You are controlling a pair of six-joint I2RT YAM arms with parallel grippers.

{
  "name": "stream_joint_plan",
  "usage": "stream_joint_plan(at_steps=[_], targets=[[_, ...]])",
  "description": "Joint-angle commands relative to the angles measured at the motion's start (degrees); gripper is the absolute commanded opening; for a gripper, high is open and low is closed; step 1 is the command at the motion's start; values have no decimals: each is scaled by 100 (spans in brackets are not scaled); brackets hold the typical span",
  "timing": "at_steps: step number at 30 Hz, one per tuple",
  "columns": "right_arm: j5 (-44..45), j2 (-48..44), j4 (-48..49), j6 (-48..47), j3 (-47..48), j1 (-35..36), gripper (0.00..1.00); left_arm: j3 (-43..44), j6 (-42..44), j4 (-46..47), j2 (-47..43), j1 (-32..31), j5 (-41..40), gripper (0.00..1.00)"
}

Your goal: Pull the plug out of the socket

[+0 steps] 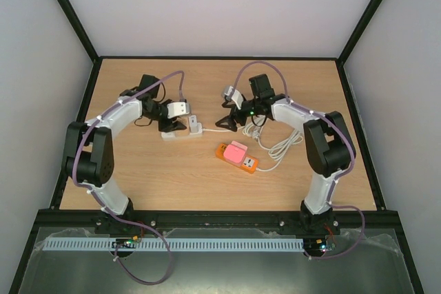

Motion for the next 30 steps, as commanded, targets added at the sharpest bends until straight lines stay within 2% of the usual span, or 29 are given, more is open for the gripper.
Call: stream_joint_plan(at_steps=[1, 5, 13, 19, 26, 30], targets=[[8, 278, -397, -392, 472, 209, 100, -115, -67, -84, 105, -114, 303, 57], [210, 574, -544, -643, 870, 405, 100, -122, -170, -104, -114, 43, 406, 77], [204, 1255, -1032, -1382, 1734, 767, 99, -374, -456, -12, -597, 744, 865, 93], [417, 1564, -1187, -1776, 1956, 1122, 97, -721, -676, 237, -857, 1050, 1009, 96], [549, 1861, -1104, -1749, 2129, 1250, 94, -963, -766, 411, -836, 1067, 1067, 93], [559, 2022, -1161, -1767, 2385, 1268, 88, -954, -751, 414, -602, 1038, 1086, 93]])
